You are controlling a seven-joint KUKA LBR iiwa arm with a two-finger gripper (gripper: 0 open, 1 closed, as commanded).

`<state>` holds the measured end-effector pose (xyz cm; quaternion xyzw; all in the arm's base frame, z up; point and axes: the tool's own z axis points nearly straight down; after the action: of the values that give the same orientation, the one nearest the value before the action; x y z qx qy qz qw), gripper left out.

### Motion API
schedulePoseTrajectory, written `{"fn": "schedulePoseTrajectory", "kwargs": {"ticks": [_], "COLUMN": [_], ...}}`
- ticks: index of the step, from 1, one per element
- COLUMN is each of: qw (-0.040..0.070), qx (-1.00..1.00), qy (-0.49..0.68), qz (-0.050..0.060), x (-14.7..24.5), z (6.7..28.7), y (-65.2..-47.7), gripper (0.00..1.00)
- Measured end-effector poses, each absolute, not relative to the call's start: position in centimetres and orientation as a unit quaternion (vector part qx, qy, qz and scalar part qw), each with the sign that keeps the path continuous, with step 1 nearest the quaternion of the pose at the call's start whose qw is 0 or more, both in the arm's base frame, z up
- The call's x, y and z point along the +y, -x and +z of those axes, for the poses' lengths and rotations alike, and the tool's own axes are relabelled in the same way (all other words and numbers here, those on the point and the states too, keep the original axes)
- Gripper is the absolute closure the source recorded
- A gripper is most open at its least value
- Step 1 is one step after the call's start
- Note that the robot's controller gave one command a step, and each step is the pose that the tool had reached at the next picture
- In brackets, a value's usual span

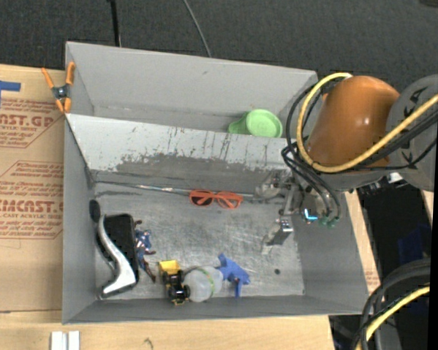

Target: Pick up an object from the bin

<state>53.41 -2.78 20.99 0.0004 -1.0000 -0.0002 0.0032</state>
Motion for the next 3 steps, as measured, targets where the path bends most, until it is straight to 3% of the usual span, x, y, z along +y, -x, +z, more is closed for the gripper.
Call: {"fn": "schedulePoseTrajectory", "kwargs": {"ticks": [1,2,3], "qw": [-0.001,-0.005,-0.001], "qx": [-1.0,-1.0,-1.0], "qy": [-0.001,-0.021,-0.004], "qz": [0.0,0.001,-0.001], "x": [-2.8,-1.4,-2.8], "z": [21.4,17.4,12.8], "y": [-53.6,-51.6,-50.5], "gripper": [0.0,0.0,0.0]}}
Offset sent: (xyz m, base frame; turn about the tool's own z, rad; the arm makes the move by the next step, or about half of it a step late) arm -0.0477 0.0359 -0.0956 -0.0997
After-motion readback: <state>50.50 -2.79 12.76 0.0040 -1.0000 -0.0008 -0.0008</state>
